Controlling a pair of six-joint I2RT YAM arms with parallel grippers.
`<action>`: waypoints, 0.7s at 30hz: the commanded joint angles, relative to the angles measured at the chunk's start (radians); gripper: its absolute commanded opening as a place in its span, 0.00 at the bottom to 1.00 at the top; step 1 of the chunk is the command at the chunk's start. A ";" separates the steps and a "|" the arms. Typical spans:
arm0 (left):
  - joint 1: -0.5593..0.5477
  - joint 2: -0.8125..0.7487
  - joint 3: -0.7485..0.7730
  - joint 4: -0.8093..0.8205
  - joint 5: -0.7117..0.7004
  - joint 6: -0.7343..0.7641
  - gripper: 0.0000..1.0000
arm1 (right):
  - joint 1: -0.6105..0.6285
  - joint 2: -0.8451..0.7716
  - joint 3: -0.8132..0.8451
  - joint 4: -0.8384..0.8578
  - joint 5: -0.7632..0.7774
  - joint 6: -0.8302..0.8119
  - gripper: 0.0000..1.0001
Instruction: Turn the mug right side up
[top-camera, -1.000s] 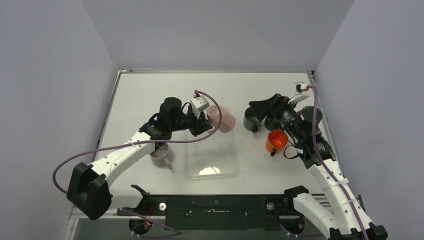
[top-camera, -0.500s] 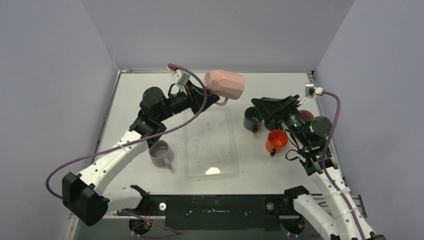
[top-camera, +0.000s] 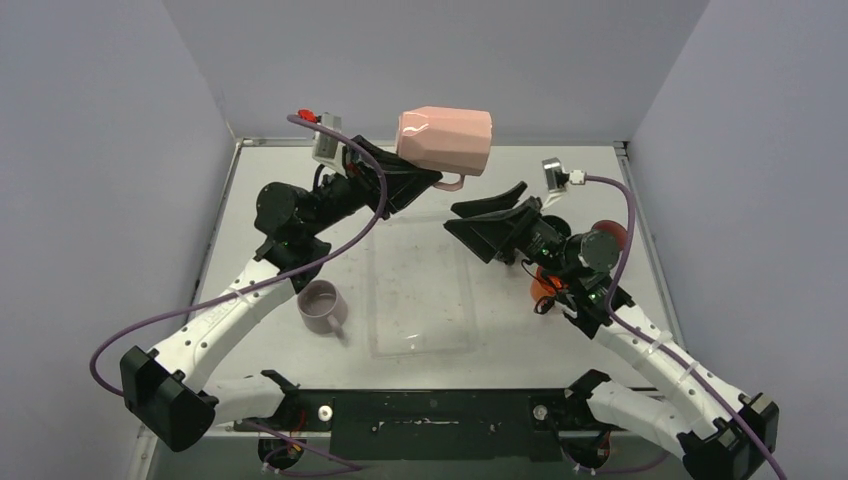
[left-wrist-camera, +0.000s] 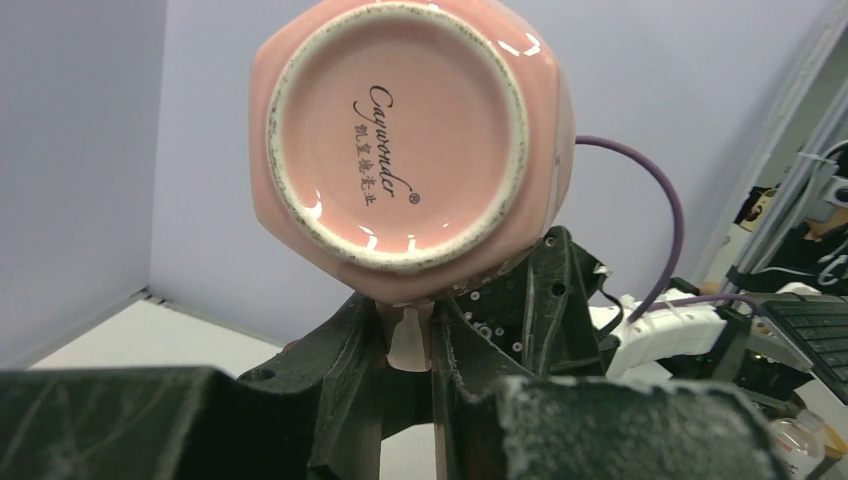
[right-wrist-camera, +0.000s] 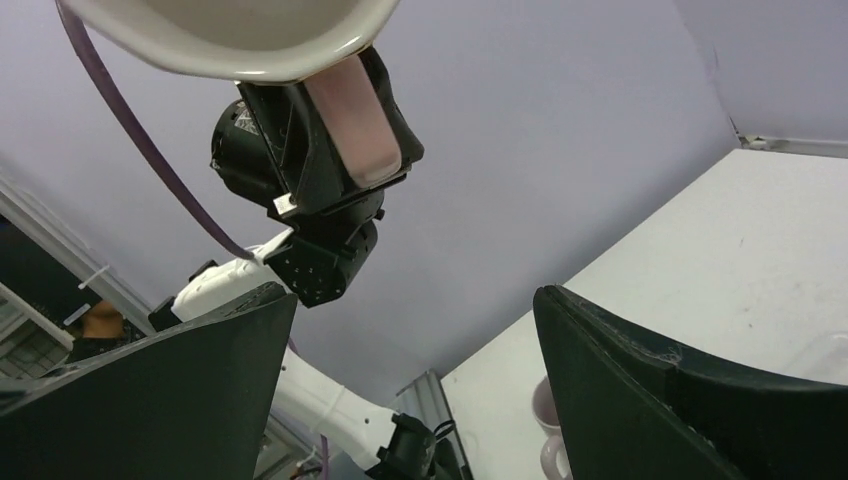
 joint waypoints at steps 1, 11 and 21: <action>-0.019 -0.036 0.078 0.206 0.019 -0.054 0.00 | 0.051 0.048 0.105 0.149 0.064 -0.080 0.93; -0.032 -0.067 0.054 0.219 0.018 -0.067 0.00 | 0.060 0.135 0.226 0.284 0.015 -0.058 0.81; -0.046 -0.073 0.047 0.229 0.036 -0.075 0.00 | 0.064 0.180 0.287 0.266 -0.010 -0.059 0.37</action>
